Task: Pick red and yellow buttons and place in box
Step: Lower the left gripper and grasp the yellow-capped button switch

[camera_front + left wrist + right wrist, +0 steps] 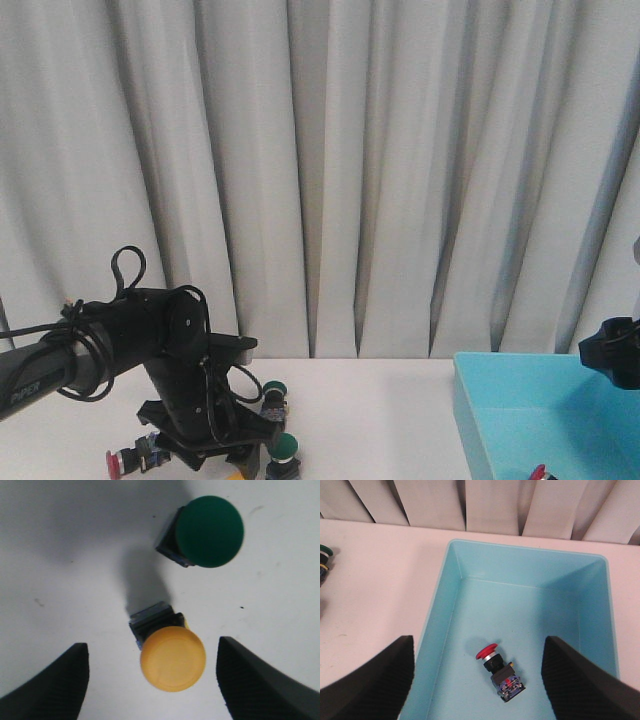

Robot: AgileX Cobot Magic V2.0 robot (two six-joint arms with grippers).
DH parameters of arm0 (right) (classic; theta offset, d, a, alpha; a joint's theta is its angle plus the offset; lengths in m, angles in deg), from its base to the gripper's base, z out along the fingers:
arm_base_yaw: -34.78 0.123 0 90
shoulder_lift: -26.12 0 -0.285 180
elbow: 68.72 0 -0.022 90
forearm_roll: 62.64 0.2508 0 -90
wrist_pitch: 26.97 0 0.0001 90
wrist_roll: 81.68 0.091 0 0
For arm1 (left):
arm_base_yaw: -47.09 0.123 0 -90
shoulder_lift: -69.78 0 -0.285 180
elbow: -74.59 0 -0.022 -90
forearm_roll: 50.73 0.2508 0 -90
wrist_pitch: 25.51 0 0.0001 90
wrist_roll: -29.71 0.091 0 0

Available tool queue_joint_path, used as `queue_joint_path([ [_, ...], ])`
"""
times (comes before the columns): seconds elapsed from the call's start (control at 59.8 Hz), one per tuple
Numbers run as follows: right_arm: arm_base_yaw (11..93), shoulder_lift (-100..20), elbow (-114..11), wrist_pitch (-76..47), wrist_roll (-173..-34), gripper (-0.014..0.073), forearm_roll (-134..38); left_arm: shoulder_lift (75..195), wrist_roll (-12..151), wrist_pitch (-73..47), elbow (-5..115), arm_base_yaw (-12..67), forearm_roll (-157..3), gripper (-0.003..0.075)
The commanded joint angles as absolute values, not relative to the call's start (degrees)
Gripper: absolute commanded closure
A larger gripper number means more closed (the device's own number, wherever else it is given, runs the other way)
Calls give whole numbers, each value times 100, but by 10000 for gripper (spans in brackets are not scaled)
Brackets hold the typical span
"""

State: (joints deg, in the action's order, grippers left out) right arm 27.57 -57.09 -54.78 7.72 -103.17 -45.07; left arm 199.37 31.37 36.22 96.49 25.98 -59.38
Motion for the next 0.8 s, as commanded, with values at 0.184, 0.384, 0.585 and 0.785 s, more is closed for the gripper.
queue_joint_path([
  [0.184, 2742, -5498, -5646, 477, -10379, 71, -4272, 19614, 2971, 3613, 9849, 2569, -6146, 202],
  [0.384, 2742, -5498, -5646, 477, -10390, 71, -4195, 19614, 3124, 3639, 9849, 2549, -6297, 202],
  [0.585, 2742, -5498, -5646, 477, -10403, 71, -4190, 19694, 3102, 3677, 9849, 2452, -6333, 202],
  [0.785, 2742, -5498, -5646, 492, -10403, 71, -4168, 19897, 3105, 3778, 9849, 2400, -6326, 202],
])
